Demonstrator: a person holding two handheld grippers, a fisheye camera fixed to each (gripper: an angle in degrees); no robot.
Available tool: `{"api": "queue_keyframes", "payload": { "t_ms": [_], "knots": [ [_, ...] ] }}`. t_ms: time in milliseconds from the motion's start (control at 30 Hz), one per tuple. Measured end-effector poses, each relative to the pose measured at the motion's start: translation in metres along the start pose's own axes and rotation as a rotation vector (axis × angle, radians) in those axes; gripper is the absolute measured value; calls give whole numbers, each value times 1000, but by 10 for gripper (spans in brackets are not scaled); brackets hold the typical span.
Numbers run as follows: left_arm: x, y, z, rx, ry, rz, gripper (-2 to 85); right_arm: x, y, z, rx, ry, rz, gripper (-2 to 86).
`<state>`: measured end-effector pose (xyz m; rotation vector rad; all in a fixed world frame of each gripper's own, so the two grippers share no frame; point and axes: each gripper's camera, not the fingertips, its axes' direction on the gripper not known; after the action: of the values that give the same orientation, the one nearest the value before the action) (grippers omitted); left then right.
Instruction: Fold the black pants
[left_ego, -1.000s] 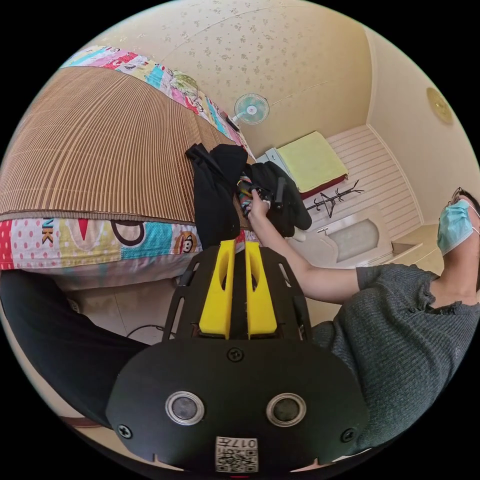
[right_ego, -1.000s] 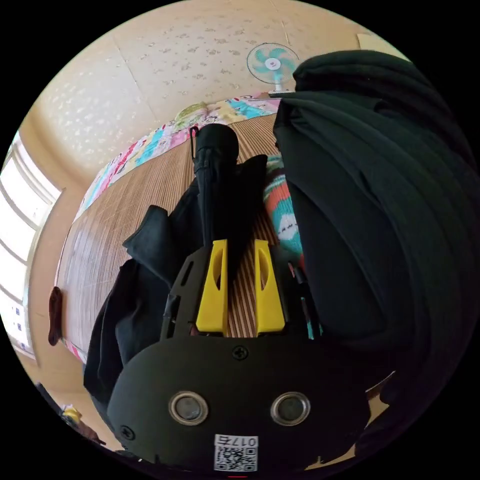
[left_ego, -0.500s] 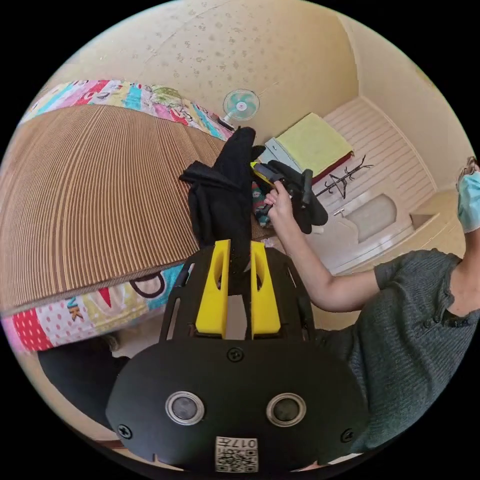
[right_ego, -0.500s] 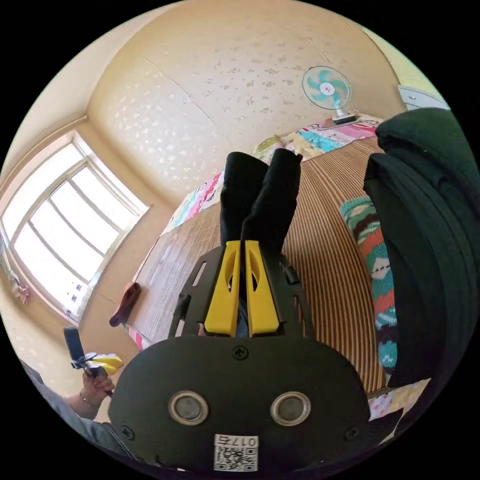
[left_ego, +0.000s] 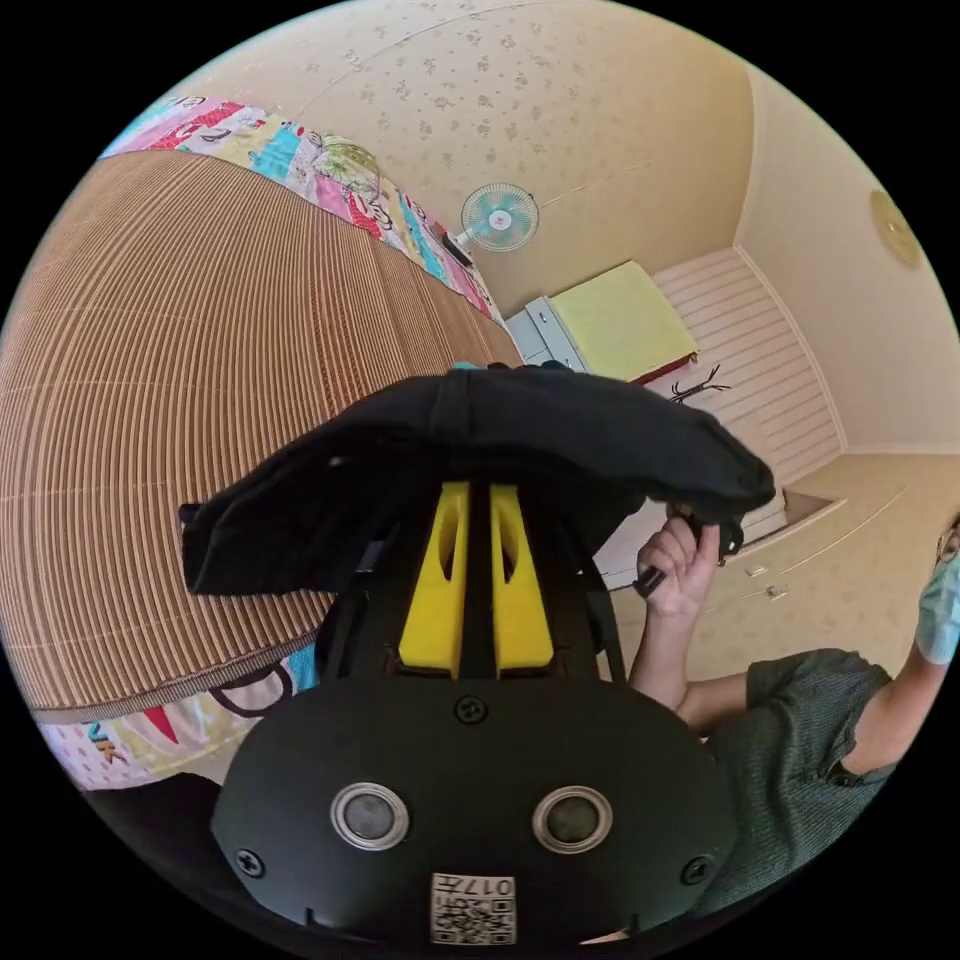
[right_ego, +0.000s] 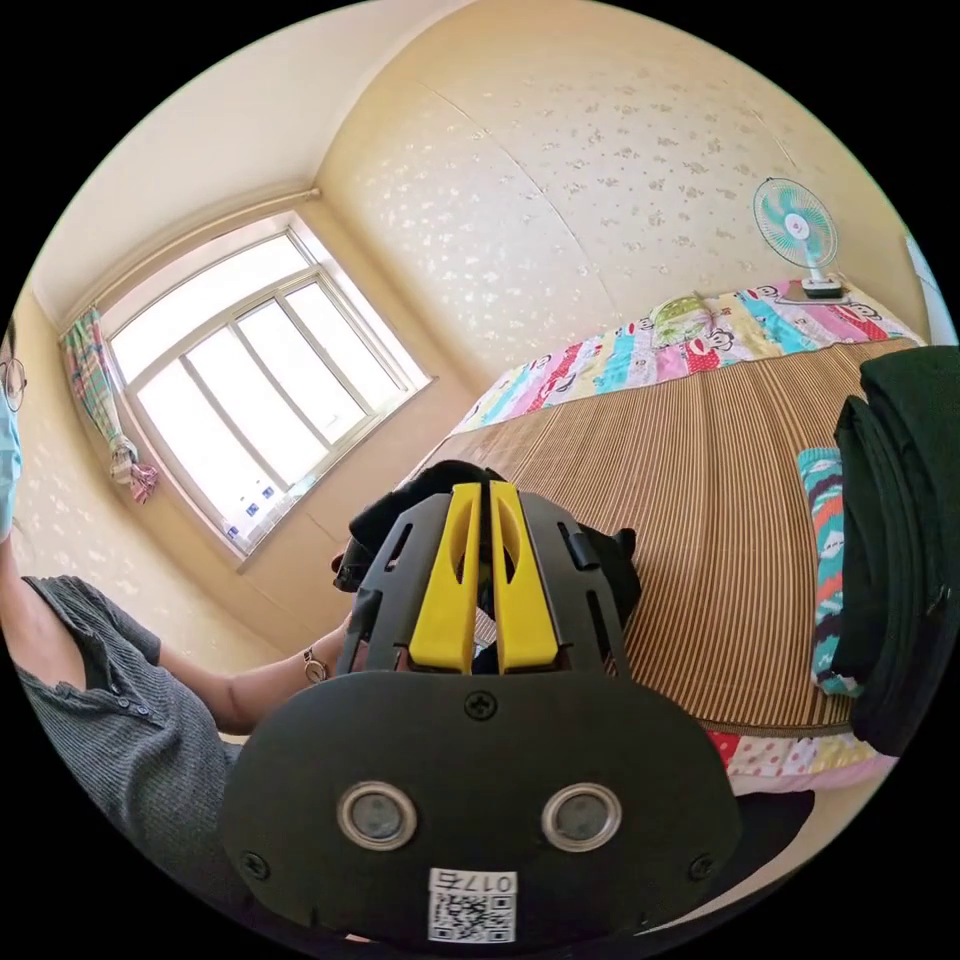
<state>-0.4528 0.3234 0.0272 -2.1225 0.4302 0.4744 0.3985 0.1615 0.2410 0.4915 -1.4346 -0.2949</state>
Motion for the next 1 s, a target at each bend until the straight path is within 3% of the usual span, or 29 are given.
{"api": "queue_keyframes", "payload": {
  "t_ms": [133, 233, 367, 500, 600, 667, 767, 867, 1000],
  "knots": [
    [3, 71, -18, 3, -73, -76, 107, -47, -21, -25, 45, -28, -129, 17],
    [3, 91, -27, 74, 45, -93, 166, -89, -39, -50, 99, -123, -236, 17],
    [11, 72, -44, 225, 218, -116, 255, -145, -56, -94, 174, -203, -368, 18],
    [39, 41, -79, 371, 162, -5, 298, -185, -63, -149, 271, -151, -454, 19],
    [91, 22, -114, 448, 153, 211, 272, -194, -66, -187, 340, -144, -467, 18],
    [155, 34, -148, 560, 80, 454, 190, -194, -69, -210, 382, -138, -458, 18],
    [227, 60, -190, 697, 46, 660, 71, -185, -74, -241, 446, -41, -383, 18],
    [277, 87, -232, 784, 21, 747, 51, -173, -70, -264, 471, -40, -355, 19],
    [304, 137, -260, 908, -31, 841, 51, -149, -46, -270, 431, -249, -440, 23]
  ]
}}
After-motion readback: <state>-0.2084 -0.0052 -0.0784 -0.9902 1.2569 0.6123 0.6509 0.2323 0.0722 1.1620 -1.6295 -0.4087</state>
